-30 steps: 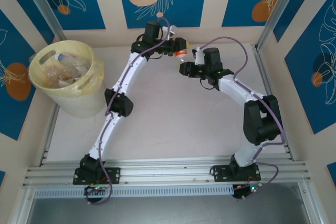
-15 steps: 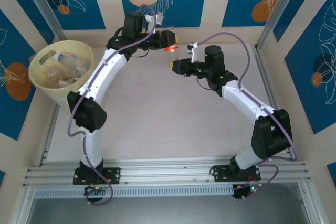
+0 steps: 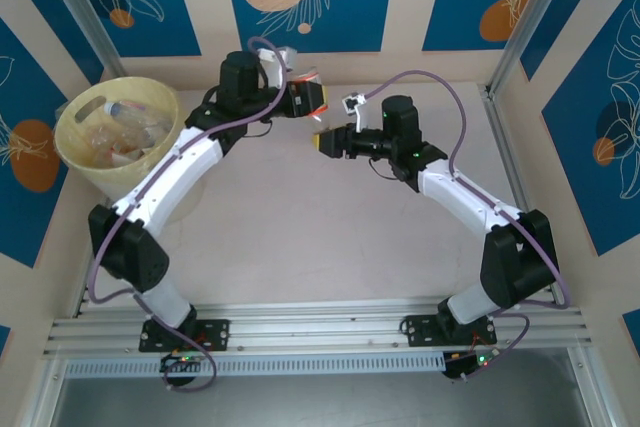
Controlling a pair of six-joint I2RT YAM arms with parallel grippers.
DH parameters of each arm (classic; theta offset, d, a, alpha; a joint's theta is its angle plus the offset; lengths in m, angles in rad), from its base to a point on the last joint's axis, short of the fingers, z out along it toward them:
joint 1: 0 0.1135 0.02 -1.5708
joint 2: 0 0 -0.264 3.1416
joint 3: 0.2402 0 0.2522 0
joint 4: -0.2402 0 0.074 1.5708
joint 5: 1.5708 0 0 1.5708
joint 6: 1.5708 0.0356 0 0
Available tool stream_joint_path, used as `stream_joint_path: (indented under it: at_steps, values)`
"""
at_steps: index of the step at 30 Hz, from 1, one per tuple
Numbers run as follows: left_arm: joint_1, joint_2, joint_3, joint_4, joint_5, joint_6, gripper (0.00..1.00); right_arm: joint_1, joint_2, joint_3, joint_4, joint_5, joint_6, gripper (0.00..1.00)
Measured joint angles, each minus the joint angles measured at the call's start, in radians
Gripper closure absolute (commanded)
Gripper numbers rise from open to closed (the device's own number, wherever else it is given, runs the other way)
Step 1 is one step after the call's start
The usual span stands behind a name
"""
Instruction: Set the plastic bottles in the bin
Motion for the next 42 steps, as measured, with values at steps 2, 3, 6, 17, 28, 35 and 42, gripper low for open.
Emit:
stream_joint_path:
  at_steps: [2,3,6,17,28,35,42]
  values:
    - [-0.009,-0.050,-0.043,0.014,-0.047,0.024,0.58,0.000,-0.002,-0.009,0.011,0.001,0.017,0.22]
    - [-0.014,-0.077,-0.060,0.013,-0.075,0.040,0.59,0.000,-0.007,-0.016,0.020,0.003,0.025,0.15]
    - [-0.029,-0.161,-0.087,-0.018,-0.186,0.109,0.60,-0.002,-0.050,-0.045,0.042,0.040,0.040,0.06]
    - [0.082,-0.611,-0.120,-0.105,-0.801,0.402,0.63,-0.101,-0.172,-0.156,0.024,0.494,0.107,0.00]
    - [0.323,-0.384,0.045,-0.426,-1.211,0.566,0.62,-0.127,-0.159,-0.156,-0.016,0.595,0.167,0.01]
    - [0.324,-0.211,0.015,-0.570,-1.302,0.700,0.61,-0.130,-0.156,-0.156,-0.060,0.610,0.170,0.00]
    - [0.353,-0.130,0.010,-0.669,-1.315,0.794,0.61,-0.132,-0.157,-0.156,-0.079,0.620,0.180,0.00]
